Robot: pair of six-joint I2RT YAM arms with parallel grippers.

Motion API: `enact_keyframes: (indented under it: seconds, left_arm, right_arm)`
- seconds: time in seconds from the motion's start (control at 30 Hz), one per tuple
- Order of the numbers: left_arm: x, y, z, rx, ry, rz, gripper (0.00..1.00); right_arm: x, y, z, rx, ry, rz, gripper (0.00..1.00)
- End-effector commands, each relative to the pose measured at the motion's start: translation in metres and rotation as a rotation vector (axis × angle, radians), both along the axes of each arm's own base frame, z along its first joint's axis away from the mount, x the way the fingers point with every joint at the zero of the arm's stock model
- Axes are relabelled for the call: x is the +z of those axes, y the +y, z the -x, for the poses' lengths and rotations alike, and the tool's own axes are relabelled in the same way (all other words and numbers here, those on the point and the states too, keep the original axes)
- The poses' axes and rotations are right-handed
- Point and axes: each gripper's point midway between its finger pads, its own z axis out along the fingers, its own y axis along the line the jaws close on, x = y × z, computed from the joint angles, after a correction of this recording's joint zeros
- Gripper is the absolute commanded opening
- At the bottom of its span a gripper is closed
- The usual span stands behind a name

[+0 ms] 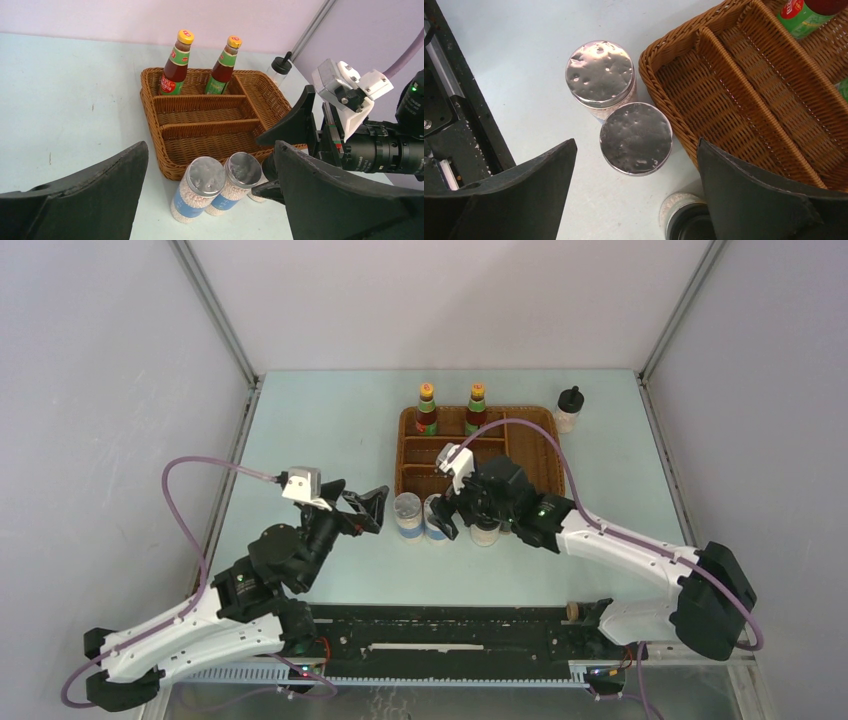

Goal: Organize the condiment bottles
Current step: Pick up the bottle from the center of the board.

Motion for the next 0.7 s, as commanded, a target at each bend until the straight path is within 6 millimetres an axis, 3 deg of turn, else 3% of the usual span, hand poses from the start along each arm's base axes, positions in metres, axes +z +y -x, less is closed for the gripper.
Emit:
enact_keyframes:
  seconds: [0.0, 0.67]
  left_arm:
    - [0.000, -0.005, -0.002, -0.008, -0.020, -0.008, 1.00]
    - [0.003, -0.005, -0.002, -0.008, -0.026, -0.006, 1.00]
  right_arm:
    - [0.005, 0.005, -0.005, 0.030, -0.013, -0.033, 1.00]
    - [-0.011, 0.009, -0.007, 0.057, 0.039, -0.029, 1.00]
